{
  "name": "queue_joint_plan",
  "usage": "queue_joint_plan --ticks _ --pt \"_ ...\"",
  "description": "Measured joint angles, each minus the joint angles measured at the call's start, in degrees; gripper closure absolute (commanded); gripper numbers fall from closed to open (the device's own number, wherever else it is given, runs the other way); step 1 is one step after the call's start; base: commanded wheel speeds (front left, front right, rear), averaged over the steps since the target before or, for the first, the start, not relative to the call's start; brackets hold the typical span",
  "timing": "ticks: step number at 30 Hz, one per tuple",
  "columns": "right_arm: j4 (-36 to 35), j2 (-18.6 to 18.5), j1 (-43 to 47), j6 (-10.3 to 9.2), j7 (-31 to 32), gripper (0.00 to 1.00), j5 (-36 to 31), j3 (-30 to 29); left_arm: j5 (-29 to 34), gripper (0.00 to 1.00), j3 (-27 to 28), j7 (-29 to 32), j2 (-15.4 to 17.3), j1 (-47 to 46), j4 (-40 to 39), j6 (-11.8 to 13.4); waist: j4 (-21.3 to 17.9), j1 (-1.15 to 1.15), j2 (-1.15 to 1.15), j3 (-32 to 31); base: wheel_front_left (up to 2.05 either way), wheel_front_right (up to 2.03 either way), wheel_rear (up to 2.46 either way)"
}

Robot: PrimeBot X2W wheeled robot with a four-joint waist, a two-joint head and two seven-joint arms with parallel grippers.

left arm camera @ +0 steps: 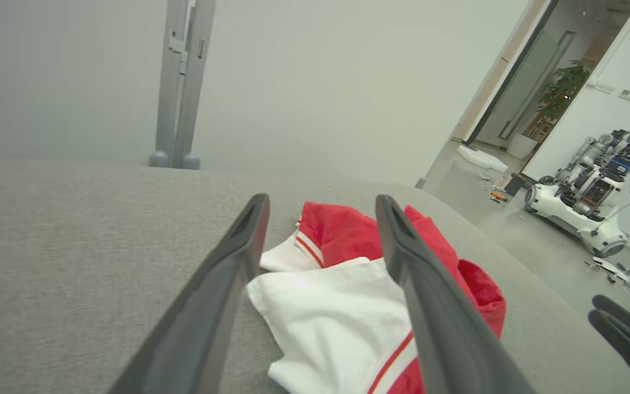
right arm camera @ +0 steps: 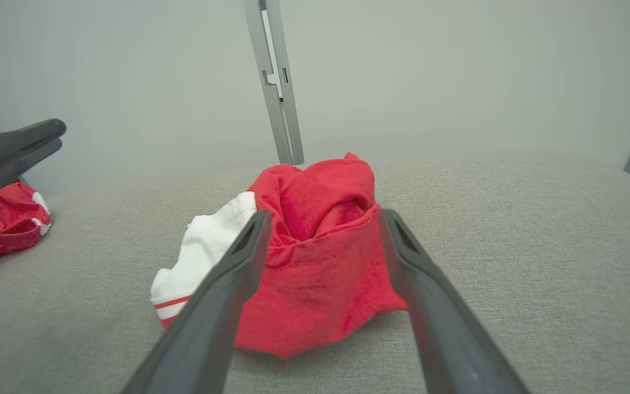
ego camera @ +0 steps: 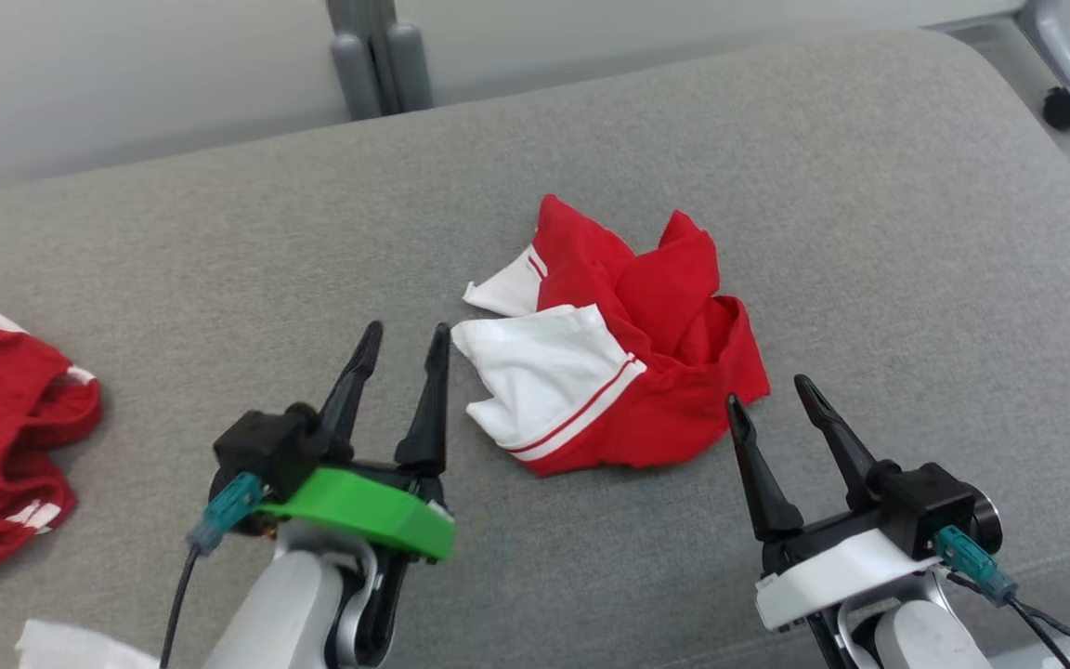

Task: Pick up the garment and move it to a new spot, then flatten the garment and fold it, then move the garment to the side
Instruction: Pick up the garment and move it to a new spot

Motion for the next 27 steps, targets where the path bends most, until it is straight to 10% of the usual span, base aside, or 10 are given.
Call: queue_joint_plan --ticks 15,27 --pt "0.30 -0.01 5.56 0.00 0.00 0.00 -2.16 -3.76 18.11 0.00 20.98 -0.01 -3.04 23.67 -10.93 -3.83 9.29 0.00 0.00 -8.81 0.00 0.00 0.00" --pt "0.68 -0.02 7.32 0.00 0.00 0.00 -1.99 -4.02 20.49 0.00 22.36 -0.01 -3.09 26.76 -12.25 -1.66 11.08 0.00 0.00 -10.55 0.00 0.00 0.00"
